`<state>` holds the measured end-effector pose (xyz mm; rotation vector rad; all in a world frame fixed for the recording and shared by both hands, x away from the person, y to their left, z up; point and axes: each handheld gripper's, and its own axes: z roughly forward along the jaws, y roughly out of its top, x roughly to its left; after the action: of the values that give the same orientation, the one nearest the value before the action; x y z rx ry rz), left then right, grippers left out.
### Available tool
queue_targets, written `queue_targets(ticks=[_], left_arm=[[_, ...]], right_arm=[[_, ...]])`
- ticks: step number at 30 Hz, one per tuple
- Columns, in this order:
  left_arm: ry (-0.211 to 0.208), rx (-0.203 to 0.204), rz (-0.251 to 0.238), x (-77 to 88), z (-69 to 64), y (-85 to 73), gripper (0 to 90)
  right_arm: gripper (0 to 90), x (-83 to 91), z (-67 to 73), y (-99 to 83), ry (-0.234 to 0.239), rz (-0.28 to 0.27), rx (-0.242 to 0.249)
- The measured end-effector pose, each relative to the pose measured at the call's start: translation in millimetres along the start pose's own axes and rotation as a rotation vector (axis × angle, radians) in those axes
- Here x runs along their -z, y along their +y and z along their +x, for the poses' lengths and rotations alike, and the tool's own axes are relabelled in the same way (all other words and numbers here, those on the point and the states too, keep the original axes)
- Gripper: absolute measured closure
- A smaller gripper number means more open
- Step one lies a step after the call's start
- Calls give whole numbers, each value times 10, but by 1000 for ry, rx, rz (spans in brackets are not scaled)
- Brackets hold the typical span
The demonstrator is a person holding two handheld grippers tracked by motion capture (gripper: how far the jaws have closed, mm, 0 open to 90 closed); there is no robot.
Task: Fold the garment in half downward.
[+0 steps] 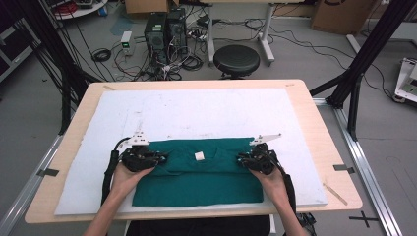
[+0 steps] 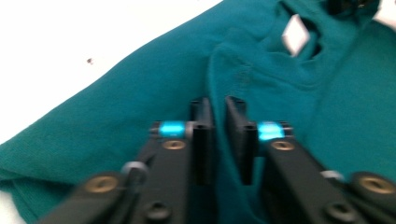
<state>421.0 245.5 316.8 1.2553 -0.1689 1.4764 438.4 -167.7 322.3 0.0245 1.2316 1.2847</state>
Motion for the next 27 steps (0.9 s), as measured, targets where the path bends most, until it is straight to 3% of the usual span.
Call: queue_targets(ticks=[2, 6, 12, 13, 16, 20, 23, 26, 27], left_arm=[[-20, 0, -8, 66, -33, -27, 874], [-72, -1, -8, 187, -117, -118, 877], [-105, -4, 40, 216, -215, -284, 875], [-100, -2, 42, 206, -216, -296, 846], [-86, 10, 29, 191, -187, -266, 647], [-106, -11, 5, 151, -213, -178, 606], [-111, -40, 38, 74, -241, -160, 659], [-137, -62, 52, 70, -264, -180, 854], [-134, -65, 45, 92, -277, -187, 875]], right_arm=[[883, 47, 34, -37, 22, -13, 12], [887, 128, 102, -153, 57, -18, 16], [884, 260, 209, -332, 100, 1, 33], [857, 256, 216, -353, 100, 6, 39], [703, 242, 209, -365, 101, 2, 31], [610, 216, 205, -264, 124, -38, 41], [628, 116, 246, -203, 146, -2, 65], [787, 32, 299, -209, 149, 32, 97], [842, 30, 325, -217, 146, 36, 114]])
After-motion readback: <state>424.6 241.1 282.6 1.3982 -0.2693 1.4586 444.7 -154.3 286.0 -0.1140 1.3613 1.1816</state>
